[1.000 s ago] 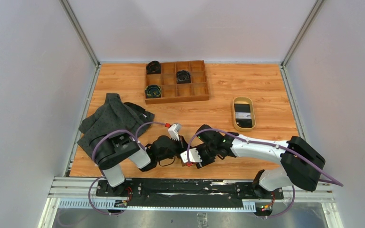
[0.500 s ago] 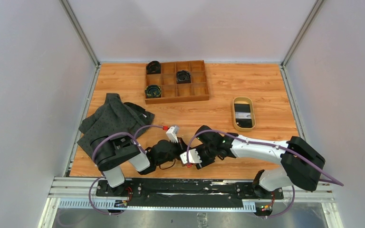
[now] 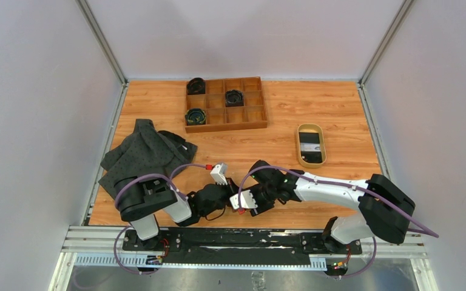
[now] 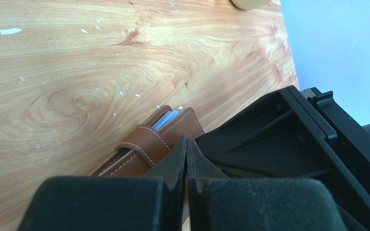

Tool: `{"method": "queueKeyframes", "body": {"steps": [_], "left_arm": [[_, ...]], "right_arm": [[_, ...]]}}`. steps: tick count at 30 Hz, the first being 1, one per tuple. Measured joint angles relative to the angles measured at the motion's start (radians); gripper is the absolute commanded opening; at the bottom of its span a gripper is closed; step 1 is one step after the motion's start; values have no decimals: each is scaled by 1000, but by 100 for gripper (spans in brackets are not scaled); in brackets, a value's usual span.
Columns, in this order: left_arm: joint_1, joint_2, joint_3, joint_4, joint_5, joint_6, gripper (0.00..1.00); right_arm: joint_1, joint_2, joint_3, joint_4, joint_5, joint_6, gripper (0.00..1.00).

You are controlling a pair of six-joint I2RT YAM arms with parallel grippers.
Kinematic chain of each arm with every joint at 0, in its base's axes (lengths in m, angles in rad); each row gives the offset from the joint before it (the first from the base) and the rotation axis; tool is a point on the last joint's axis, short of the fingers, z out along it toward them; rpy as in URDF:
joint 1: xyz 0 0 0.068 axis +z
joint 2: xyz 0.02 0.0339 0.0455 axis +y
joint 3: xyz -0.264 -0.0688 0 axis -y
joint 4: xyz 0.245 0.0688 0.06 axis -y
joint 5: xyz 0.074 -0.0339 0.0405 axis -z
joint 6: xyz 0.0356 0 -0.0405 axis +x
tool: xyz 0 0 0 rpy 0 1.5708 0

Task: Put the credit cards into the card holder
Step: Close the card holder at the center of the board.

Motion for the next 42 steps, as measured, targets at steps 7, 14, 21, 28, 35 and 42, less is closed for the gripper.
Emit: {"method": "queueKeyframes", "body": {"steps": [7, 14, 21, 28, 35, 42], "left_arm": [[-39, -21, 7, -46, -78, -12, 0], [-58, -21, 14, -69, -121, -27, 0], [-59, 5, 22, -58, -122, -45, 0], [-62, 58, 11, 29, -119, -73, 0], [-61, 97, -50, 181, -49, -70, 28], [-64, -130, -31, -80, 27, 13, 56]], "right_arm": [[0, 0, 0, -2, 0, 0, 53], [1, -2, 0, -6, 0, 0, 54], [1, -7, 0, -18, 1, 0, 56], [1, -14, 0, -38, 6, 0, 59], [1, -16, 5, -55, 4, -1, 69], [-22, -70, 7, -132, -6, -19, 76]]}}
